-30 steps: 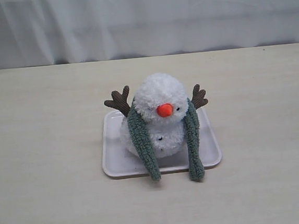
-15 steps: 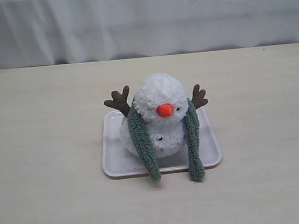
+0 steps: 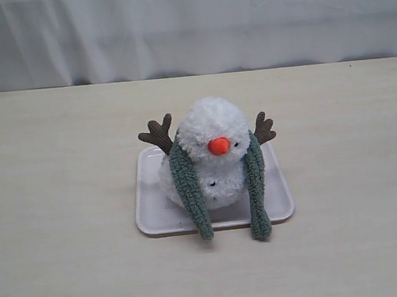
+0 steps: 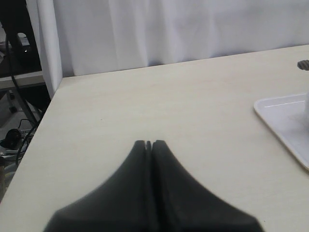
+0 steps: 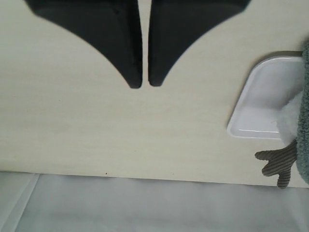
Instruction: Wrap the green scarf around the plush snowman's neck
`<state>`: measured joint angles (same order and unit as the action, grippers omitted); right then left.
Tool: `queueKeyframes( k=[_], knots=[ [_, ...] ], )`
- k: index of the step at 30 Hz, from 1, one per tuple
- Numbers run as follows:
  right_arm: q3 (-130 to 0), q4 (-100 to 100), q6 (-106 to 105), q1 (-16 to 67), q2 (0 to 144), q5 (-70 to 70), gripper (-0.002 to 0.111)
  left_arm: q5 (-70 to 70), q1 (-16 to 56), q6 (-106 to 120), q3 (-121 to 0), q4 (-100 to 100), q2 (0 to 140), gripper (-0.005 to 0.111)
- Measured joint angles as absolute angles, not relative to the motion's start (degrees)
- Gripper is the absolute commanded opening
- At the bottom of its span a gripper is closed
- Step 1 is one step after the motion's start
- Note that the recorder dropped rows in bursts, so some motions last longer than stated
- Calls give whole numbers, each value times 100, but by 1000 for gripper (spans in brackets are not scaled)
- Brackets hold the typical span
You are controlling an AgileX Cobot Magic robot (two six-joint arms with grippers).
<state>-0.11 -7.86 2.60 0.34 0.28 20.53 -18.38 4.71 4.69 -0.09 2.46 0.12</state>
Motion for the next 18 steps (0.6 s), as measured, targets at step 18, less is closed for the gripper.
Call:
queueKeyframes(
  k=[18],
  knots=[
    [-11,-568,0,34,28,2053,4,-1838,471,469,-9,246,12,0]
  ],
)
